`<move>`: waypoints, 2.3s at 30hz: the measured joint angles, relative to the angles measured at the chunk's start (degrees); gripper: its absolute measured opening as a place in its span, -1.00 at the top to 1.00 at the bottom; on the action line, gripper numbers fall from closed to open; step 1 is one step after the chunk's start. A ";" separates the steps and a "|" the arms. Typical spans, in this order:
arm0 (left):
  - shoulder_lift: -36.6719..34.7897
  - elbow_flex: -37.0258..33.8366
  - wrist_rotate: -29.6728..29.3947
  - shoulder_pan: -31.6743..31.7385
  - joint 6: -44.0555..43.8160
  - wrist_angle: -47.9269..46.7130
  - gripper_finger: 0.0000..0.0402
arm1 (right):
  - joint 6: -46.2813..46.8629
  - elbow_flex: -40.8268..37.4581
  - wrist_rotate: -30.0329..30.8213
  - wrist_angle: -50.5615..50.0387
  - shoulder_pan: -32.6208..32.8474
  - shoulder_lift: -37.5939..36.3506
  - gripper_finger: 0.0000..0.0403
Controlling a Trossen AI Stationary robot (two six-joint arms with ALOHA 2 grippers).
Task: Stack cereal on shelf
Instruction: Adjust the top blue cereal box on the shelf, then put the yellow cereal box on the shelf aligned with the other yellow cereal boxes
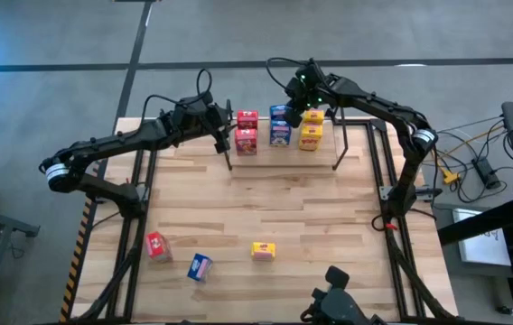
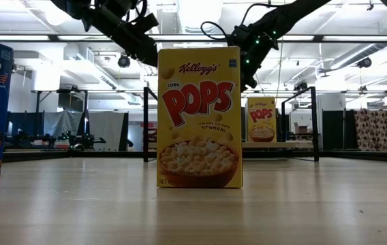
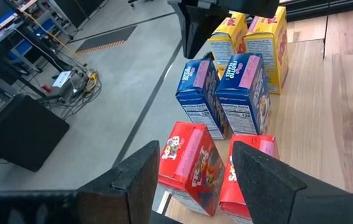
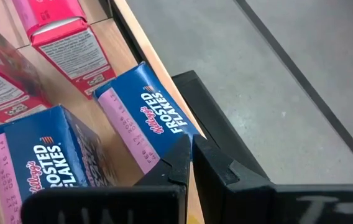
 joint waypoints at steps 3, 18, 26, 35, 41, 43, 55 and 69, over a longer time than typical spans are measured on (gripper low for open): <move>0.00 0.00 0.00 0.00 0.00 0.02 0.07 | 0.04 -0.10 0.00 0.32 0.00 0.00 0.96; 0.00 0.00 0.00 0.00 -0.26 0.02 0.07 | 1.14 -1.68 0.04 0.93 0.09 0.04 0.96; 0.00 0.00 0.00 0.01 -0.39 0.04 0.07 | 2.37 -1.68 0.13 0.39 0.37 -0.43 0.96; 0.00 0.00 0.00 0.01 -0.50 0.04 0.07 | 3.89 -1.68 0.09 -0.01 0.37 -0.59 0.96; 0.00 0.00 0.00 0.00 -0.66 0.02 0.07 | 3.55 -1.66 0.55 -0.04 0.35 -0.61 0.96; 0.00 0.00 0.00 0.02 -0.67 0.04 0.07 | 3.23 -1.66 0.61 -0.04 0.35 -0.63 0.96; -0.01 0.00 0.00 -0.63 -5.59 -0.96 0.07 | 2.40 -2.64 0.44 -2.26 2.65 -6.85 0.96; -0.04 -2.50 0.26 -12.33 -10.51 -4.61 0.07 | 2.84 -25.18 0.28 9.22 16.55 -23.63 0.96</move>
